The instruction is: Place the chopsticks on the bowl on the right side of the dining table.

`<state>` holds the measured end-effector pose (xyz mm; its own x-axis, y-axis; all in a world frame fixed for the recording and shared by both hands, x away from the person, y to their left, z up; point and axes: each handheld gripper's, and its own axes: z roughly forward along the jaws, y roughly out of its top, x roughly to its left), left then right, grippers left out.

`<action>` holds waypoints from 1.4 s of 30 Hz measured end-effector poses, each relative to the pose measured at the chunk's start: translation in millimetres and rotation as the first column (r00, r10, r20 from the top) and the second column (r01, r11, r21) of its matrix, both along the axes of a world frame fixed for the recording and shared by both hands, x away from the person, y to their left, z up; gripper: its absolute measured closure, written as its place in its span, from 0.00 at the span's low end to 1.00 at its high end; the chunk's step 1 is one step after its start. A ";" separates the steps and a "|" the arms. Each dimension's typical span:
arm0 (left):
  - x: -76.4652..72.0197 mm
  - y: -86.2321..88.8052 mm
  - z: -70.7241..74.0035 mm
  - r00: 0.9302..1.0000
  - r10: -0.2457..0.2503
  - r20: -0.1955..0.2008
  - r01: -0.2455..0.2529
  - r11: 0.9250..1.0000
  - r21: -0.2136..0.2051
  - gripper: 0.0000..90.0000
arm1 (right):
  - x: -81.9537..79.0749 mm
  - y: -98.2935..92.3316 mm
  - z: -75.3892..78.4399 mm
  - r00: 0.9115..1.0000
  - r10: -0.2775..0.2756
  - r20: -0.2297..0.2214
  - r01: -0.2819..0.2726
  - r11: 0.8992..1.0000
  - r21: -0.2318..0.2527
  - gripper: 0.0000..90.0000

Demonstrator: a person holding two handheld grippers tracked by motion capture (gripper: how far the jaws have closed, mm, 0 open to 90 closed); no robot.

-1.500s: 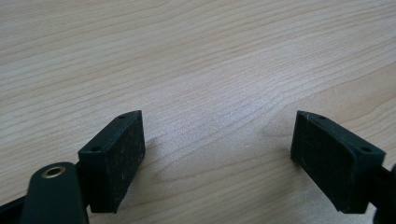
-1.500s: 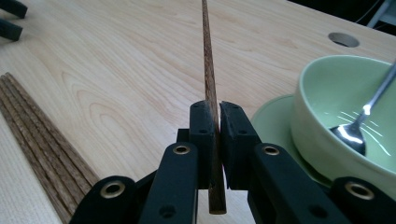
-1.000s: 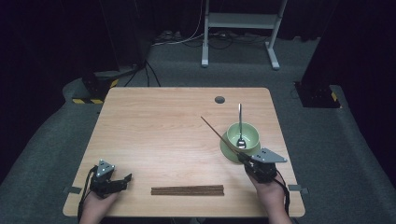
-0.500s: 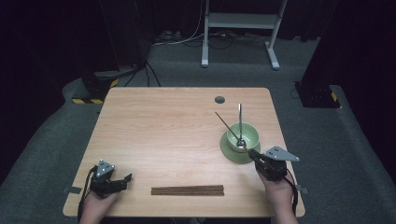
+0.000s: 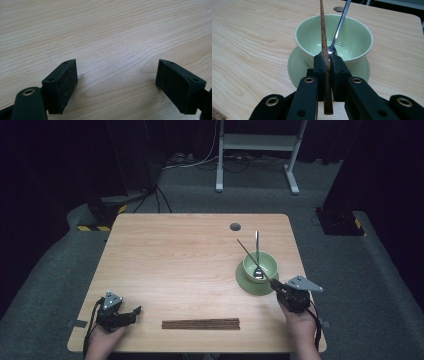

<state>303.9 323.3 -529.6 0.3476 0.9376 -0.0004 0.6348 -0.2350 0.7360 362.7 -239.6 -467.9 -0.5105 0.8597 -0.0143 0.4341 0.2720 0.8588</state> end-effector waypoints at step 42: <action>0.1 0.1 0.0 1.000 0.000 0.000 0.000 1.000 -0.002 0.20 | -7.0 13.6 13.4 0.998 0.013 0.055 -0.015 0.999 0.037 0.76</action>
<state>304.0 323.4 -529.7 0.3478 0.9376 -0.0028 0.6351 -0.2334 0.7363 355.7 -226.0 -454.5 -0.5222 0.8528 -0.0105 0.3826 0.2452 0.8908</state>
